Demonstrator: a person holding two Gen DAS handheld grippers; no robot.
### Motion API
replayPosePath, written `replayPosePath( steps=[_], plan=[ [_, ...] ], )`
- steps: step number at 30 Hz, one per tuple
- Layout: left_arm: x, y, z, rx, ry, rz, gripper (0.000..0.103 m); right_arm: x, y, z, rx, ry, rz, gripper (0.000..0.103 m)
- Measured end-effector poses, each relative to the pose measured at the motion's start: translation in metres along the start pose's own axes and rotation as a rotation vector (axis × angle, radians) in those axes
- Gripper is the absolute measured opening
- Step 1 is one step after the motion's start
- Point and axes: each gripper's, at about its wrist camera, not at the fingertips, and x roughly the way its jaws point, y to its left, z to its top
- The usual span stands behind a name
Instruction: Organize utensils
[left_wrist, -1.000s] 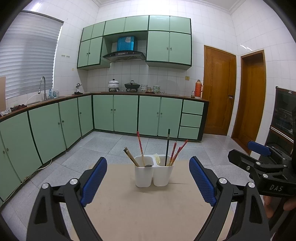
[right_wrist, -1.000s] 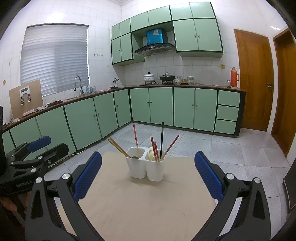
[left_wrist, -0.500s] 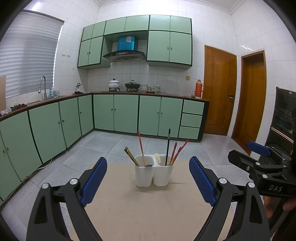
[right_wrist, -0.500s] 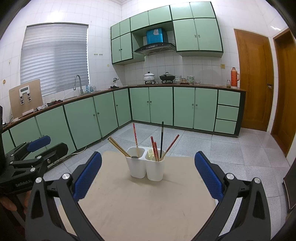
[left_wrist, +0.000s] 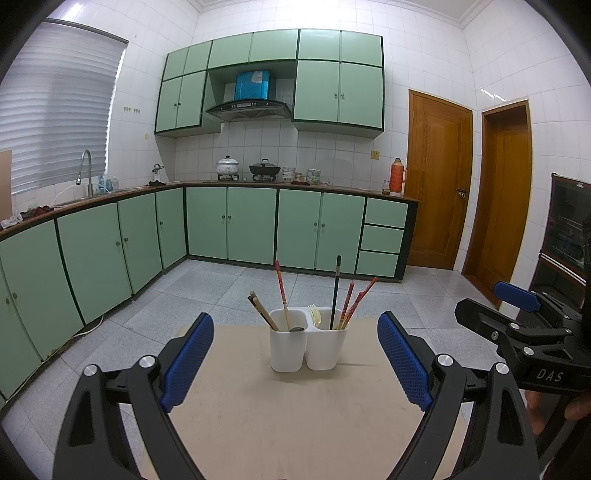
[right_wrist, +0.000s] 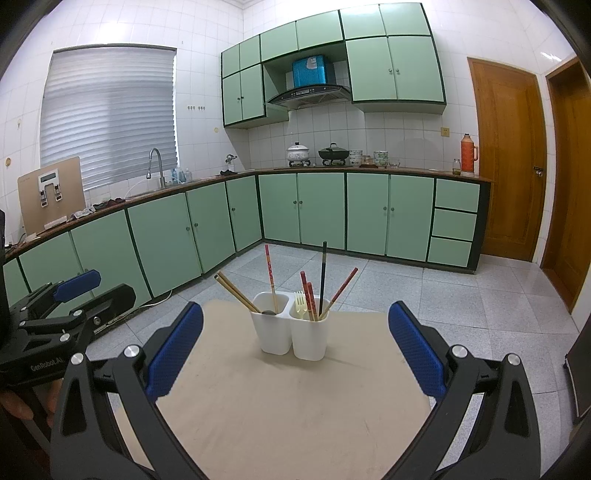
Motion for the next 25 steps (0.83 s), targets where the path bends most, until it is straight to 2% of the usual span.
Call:
replayPosePath(
  steps=[25],
  plan=[
    [0.007,0.0022,-0.0085,0.001,0.023,0.008,0.088,0.005,-0.008,-0.0069,0.001,0.016,0.0,0.097]
  ],
)
